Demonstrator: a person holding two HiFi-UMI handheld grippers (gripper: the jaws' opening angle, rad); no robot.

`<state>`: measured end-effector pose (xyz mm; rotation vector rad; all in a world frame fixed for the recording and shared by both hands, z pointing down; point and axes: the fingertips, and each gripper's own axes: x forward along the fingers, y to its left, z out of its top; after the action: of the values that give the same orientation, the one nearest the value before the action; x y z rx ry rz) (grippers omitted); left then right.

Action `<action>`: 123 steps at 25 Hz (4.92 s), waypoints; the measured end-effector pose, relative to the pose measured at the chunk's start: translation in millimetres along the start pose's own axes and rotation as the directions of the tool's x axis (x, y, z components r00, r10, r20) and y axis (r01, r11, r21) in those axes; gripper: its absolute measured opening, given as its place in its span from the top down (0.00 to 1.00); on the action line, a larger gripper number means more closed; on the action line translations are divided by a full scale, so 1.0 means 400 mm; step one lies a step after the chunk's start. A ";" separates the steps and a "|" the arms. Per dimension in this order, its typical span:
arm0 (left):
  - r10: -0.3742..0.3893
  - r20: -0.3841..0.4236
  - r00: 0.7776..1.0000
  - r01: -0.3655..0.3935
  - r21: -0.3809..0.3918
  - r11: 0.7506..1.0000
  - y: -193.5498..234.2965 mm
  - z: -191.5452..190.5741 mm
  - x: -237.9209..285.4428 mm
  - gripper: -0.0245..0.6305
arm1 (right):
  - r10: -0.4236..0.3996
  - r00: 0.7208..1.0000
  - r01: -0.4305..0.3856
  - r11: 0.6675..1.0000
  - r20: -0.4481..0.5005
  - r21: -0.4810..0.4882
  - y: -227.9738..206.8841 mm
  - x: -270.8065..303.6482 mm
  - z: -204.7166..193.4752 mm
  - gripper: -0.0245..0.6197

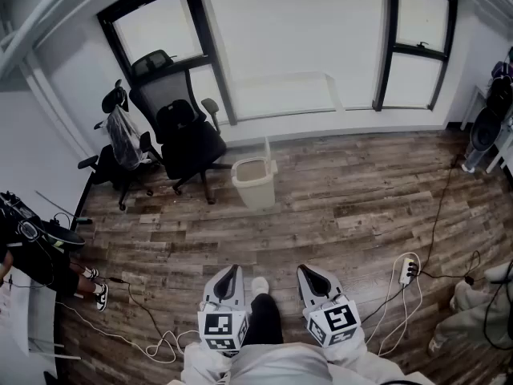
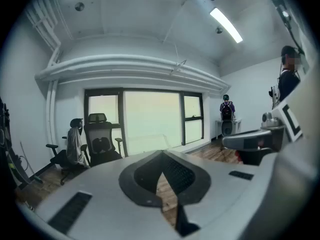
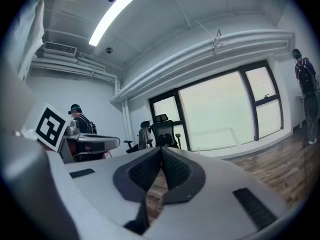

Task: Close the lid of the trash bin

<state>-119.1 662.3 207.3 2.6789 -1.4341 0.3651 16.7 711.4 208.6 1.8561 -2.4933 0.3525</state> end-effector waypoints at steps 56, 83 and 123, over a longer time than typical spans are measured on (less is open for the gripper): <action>0.063 -0.187 0.980 -0.076 -0.061 0.995 0.865 0.092 1.758 0.95 | -0.008 0.979 0.028 0.995 -0.205 0.095 -0.883 1.805 0.097 0.92; 0.024 -0.285 0.958 -0.046 -0.069 0.997 1.020 -0.487 2.171 0.95 | -0.064 0.923 0.129 0.981 -0.380 0.147 -1.124 2.150 -0.504 0.92; 0.172 -0.410 0.896 -0.279 -0.218 0.935 1.330 -0.889 2.112 0.95 | 0.217 0.766 -0.180 0.976 -0.605 0.121 -0.723 2.522 -0.925 0.92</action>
<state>-170.1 -253.6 738.2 2.0812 -1.5406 0.6225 -53.3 -250.2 764.4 1.1967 -2.2095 0.8820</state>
